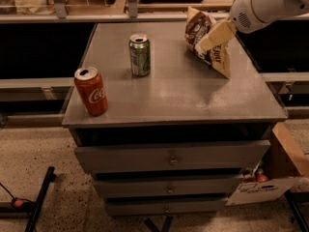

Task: Pick brown chip bag

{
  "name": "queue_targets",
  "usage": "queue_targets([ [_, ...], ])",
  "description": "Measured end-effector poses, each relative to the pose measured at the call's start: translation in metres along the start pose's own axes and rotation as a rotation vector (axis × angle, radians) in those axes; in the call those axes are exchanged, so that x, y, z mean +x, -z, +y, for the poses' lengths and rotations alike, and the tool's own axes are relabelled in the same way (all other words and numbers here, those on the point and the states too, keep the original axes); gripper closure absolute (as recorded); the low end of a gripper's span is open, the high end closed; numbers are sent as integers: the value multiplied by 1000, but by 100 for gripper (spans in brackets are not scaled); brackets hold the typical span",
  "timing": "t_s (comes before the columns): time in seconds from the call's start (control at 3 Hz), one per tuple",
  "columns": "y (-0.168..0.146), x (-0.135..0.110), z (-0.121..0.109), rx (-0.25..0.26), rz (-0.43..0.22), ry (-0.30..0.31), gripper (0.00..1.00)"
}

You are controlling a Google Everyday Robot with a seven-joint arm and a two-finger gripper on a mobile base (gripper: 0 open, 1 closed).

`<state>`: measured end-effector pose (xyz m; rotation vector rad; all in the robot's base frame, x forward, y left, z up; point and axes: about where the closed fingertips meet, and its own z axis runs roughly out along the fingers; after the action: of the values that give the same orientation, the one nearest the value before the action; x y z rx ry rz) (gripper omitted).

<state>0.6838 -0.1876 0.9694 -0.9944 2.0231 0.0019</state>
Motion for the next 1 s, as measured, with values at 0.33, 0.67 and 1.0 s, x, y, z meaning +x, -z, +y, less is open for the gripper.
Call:
queue_targets([
  [0.33,-28,14,1,14,17,-57,0],
  [0.67,-54,27,0,18,18,-117,0],
  [1.0,-77,38,8,19,-14,-131,0],
])
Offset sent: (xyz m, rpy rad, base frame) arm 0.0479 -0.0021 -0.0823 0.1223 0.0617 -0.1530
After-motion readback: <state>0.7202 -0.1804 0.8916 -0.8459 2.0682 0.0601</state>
